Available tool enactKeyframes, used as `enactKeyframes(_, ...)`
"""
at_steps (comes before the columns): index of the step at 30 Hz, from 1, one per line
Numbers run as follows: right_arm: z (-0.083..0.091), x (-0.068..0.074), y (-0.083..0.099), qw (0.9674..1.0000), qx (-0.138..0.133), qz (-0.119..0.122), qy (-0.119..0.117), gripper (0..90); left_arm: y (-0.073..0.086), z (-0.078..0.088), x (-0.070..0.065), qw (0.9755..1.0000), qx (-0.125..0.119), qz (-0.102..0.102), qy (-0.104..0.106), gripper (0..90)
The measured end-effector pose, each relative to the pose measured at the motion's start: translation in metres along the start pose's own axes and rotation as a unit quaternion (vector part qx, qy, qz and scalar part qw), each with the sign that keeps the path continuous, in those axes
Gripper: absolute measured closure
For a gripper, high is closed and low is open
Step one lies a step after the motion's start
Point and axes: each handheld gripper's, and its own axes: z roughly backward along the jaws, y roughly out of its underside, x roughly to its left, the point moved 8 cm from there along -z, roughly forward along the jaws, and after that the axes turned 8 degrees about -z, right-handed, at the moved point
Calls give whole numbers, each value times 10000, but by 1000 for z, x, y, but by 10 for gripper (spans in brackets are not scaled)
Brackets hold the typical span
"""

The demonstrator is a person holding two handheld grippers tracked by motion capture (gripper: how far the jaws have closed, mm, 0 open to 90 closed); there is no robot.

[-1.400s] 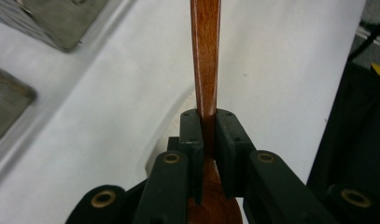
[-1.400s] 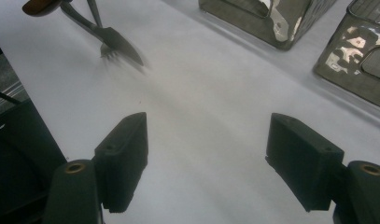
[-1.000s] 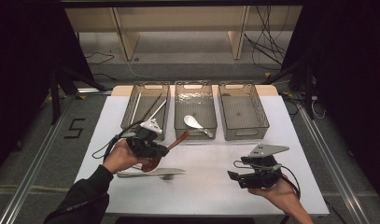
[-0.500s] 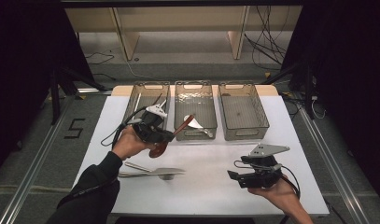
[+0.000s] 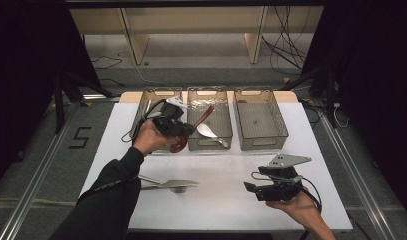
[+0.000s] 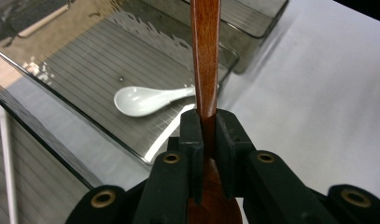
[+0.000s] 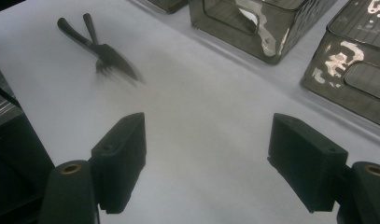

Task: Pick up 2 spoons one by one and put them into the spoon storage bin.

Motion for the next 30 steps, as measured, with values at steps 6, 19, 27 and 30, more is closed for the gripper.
enactKeyframes(6,0,0,0,10000,-2,-20,-15,285,-11,-11,13,9999,-18,98,-117,813)
enactKeyframes(19,-1,0,1,10000,12,2,-42,285,-25,-34,39,9984,-182,414,-338,813)
enactKeyframes(27,-2,0,2,10000,35,-2,-59,285,-29,-46,44,9976,-223,558,-353,812)
enactKeyframes(30,-2,1,2,10000,38,1,-70,285,-30,-50,45,9975,-227,556,-362,812)
